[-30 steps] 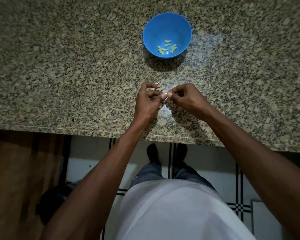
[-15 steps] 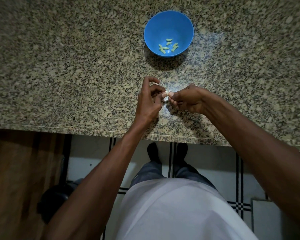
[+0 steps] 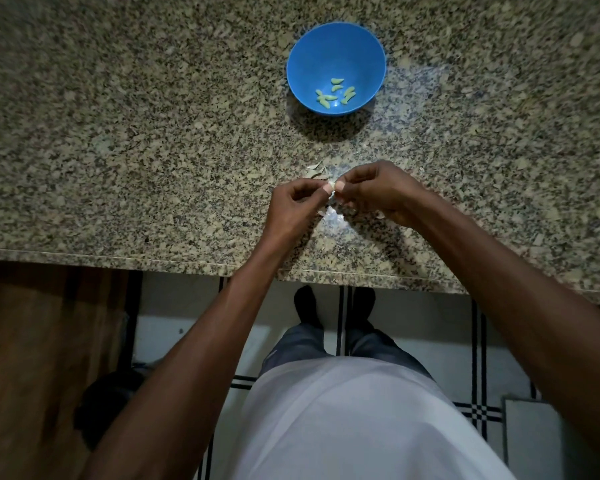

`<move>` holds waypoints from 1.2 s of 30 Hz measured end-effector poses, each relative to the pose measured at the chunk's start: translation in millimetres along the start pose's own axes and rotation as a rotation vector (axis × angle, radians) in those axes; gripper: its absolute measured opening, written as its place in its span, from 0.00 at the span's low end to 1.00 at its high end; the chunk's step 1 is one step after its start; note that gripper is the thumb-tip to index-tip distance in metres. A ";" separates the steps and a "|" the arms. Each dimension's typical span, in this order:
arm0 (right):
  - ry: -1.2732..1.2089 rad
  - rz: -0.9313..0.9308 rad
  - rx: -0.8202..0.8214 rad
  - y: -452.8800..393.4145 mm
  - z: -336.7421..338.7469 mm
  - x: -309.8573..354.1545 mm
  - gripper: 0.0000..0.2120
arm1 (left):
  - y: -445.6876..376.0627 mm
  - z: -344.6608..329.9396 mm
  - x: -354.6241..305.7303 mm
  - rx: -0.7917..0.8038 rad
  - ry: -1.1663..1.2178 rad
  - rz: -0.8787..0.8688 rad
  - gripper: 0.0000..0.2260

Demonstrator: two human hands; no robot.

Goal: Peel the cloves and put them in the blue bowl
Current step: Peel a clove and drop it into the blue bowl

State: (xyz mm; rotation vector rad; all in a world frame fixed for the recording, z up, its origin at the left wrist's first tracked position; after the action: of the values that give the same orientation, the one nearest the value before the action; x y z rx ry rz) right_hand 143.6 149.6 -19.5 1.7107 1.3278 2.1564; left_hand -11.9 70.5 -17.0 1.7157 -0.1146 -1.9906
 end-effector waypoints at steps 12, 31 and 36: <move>0.182 0.325 -0.148 12.3 2.2 4.6 0.07 | -3.4 -6.0 -7.7 -0.022 -0.112 -0.006 0.09; -0.084 0.276 -0.114 13.5 6.8 -0.3 0.10 | -0.9 -15.4 6.6 0.020 0.223 0.135 0.13; -0.145 0.244 -0.134 14.1 4.8 -4.8 0.08 | -6.0 -9.3 0.6 0.014 0.143 0.055 0.11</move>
State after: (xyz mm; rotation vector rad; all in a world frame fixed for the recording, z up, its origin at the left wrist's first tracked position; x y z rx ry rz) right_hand 155.3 140.9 -13.8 2.0197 0.9602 2.1339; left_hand -5.1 77.9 -21.7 1.8371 -0.1248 -1.8257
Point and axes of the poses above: each hand's wrist, its own y-axis away from the middle knuckle, its own z-axis out of the back of the hand, x = y × z, the point moved 7 cm from there along -y, towards the middle knuckle, and after that the axes turned 2 degrees about -y, right-handed, at the moved point
